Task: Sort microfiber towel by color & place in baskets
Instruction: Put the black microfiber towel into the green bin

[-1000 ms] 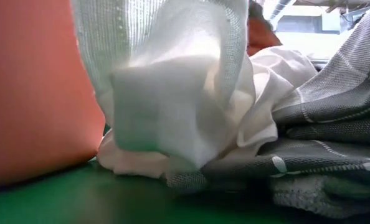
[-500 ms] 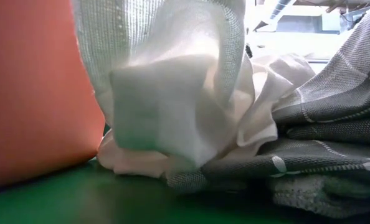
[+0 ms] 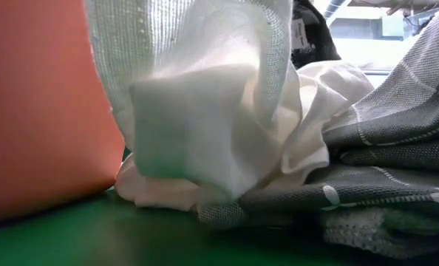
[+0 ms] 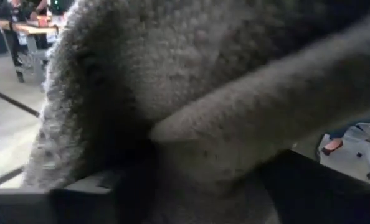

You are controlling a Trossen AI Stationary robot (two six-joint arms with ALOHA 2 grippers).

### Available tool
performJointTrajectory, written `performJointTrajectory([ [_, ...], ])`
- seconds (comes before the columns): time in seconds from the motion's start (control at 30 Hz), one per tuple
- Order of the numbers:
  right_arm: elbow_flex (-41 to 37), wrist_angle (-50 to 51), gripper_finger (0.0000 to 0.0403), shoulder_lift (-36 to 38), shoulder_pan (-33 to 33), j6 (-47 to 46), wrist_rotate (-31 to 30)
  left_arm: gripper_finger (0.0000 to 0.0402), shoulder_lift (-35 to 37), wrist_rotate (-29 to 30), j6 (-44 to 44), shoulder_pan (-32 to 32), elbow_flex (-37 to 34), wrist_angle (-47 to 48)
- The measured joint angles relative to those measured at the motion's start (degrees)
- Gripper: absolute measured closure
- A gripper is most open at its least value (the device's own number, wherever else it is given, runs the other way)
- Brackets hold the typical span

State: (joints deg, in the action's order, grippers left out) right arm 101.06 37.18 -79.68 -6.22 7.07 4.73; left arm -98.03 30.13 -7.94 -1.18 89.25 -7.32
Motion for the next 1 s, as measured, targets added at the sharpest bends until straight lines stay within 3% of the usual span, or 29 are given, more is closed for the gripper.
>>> performJointTrajectory([
  [0.13,0.02,1.58,0.0361,0.76,0.09,-0.18,-0.02,0.0256,0.15,0.05,0.89,-0.16,1.11,0.26],
  [0.23,0.02,3.21,0.0333,2.01,-0.78,-0.17,0.00,0.0362,0.82,0.13,0.69,-0.18,1.11,0.33],
  [0.27,0.04,3.42,0.0320,2.48,-1.06,-0.17,0.00,0.0380,1.03,0.13,0.21,-0.29,1.11,0.28],
  [0.5,1.56,6.94,0.0195,5.12,-3.42,-0.16,-0.07,0.0396,3.05,0.32,-1.01,-0.54,1.11,0.75],
  [0.63,5.13,10.90,0.0135,7.71,-5.81,-0.13,-2.21,0.0397,8.91,5.39,2.89,-0.44,1.11,3.10],
  [0.8,5.60,15.33,0.0113,10.37,-9.02,-0.19,-5.38,0.0397,16.70,17.00,11.34,-0.50,1.13,7.09],
  [1.0,5.57,20.68,0.0112,10.45,-12.70,-2.43,-6.35,0.0397,23.98,29.59,20.66,-0.46,1.13,5.53],
])
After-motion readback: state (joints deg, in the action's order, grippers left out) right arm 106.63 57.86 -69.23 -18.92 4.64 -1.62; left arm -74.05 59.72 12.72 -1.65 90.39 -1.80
